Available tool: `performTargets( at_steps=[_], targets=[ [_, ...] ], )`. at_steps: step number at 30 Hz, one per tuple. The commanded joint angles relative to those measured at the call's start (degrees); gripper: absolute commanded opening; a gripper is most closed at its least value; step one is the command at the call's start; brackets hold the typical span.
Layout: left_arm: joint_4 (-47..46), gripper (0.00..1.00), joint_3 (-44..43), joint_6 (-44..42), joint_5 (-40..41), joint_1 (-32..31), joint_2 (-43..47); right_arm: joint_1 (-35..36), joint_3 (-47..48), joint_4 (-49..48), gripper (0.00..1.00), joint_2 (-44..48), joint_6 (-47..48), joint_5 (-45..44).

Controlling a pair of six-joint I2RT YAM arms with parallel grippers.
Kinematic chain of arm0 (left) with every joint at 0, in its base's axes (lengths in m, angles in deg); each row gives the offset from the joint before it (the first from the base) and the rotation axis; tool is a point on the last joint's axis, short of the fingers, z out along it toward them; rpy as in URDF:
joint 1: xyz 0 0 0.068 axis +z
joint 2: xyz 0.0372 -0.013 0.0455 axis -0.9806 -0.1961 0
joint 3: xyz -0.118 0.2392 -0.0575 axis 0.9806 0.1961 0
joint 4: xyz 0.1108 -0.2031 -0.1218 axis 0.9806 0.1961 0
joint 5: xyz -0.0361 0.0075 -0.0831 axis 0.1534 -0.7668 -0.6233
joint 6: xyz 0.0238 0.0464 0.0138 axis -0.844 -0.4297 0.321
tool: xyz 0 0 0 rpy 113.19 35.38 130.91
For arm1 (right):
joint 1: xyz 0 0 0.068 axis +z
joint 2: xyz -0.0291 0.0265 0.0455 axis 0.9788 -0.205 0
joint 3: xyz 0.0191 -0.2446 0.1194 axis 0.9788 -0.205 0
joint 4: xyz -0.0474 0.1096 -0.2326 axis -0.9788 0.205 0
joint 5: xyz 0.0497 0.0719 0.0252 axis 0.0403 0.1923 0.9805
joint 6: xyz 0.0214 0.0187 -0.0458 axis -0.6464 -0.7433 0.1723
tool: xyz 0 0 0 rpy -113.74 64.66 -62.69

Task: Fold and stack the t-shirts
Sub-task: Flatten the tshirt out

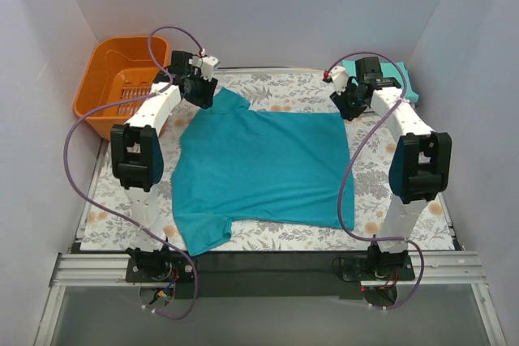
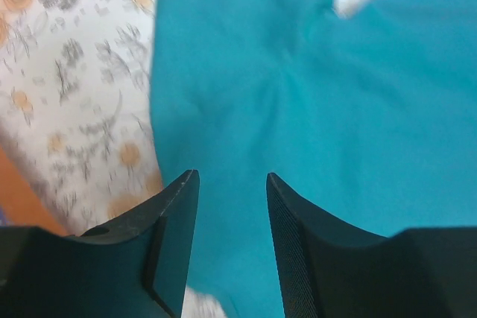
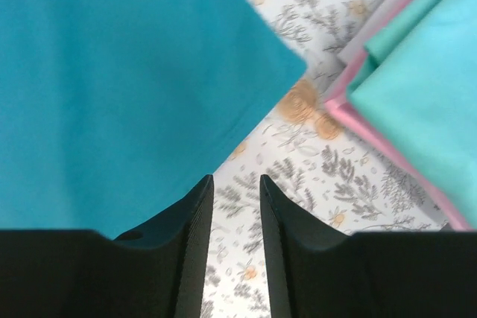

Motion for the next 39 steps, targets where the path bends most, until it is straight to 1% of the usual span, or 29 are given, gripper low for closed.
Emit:
performTargets(
  at_steps=[1, 3, 8, 14, 19, 24, 28, 31, 33, 34, 35, 36, 37, 39],
  targets=[
    [-4.75, 0.4, -10.14, 7.34, 4.51, 0.16, -8.02, -0.56, 5.55, -4.72, 0.34, -6.19, -4.36, -2.99],
    [-7.56, 0.41, -12.45, 8.31, 6.88, 0.16, -12.4, -0.74, 8.45, -5.52, 0.36, -8.75, -4.36, -3.26],
    [-15.55, 0.43, -17.37, 11.56, 10.31, 0.16, -18.14, -0.83, 14.07, -6.83, 0.38, -15.96, -5.49, -2.03],
    [-18.29, 0.45, -20.81, 13.41, 7.86, -0.01, -23.15, -0.74, 14.96, -8.77, 0.43, -19.39, -5.76, -0.27],
    [-21.71, 0.51, -21.78, 14.55, 7.07, -0.36, -25.7, -0.47, 15.4, -8.86, 0.43, -21.32, -5.06, -0.18],
    [-22.86, 0.52, -23.1, 15.08, 6.8, -0.89, -28.69, -0.04, 15.23, -8.95, 0.4, -22.73, -4.01, -0.62],
    [-23.56, 0.53, -22.75, 15.25, 6.01, -1.16, -29.57, 0.05, 15.23, -8.95, 0.4, -24.31, -3.22, -1.59],
    [-23.91, 0.53, -22.57, 14.82, 6.45, -1.68, -30.36, 0.23, 15.23, -9.04, 0.35, -25.1, -2.95, -2.2],
    [-23.91, 0.53, -22.13, 14.12, 6.8, -2.03, -30.62, 0.4, 15.05, -8.95, 0.29, -25.37, -2.43, -2.73],
    [-23.92, 0.52, -21.52, 13.5, 7.58, -2.3, -30.63, 0.49, 14.96, -9.04, 0.21, -25.46, -2.25, -3.34],
    [-23.92, 0.5, -21.26, 12.97, 8.55, -2.39, -30.8, 0.67, 15.05, -8.95, 0.17, -25.72, -2.25, -3.69],
    [-23.74, 0.42, -20.73, 12.36, 10.91, -2.56, -30.98, 0.76, 15.14, -9.04, 0.09, -26.16, -1.99, -4.83],
    [-23.48, 0.33, -20.2, 11.74, 12.67, -2.47, -30.89, 0.76, 15.57, -9.04, 0.02, -26.6, -1.81, -5.97],
    [-22.69, 0.12, -18.62, 10.16, 14.71, -2.13, -30.37, 0.93, 15.93, -8.86, 0.01, -27.04, -1.55, -8.35]
  ],
)
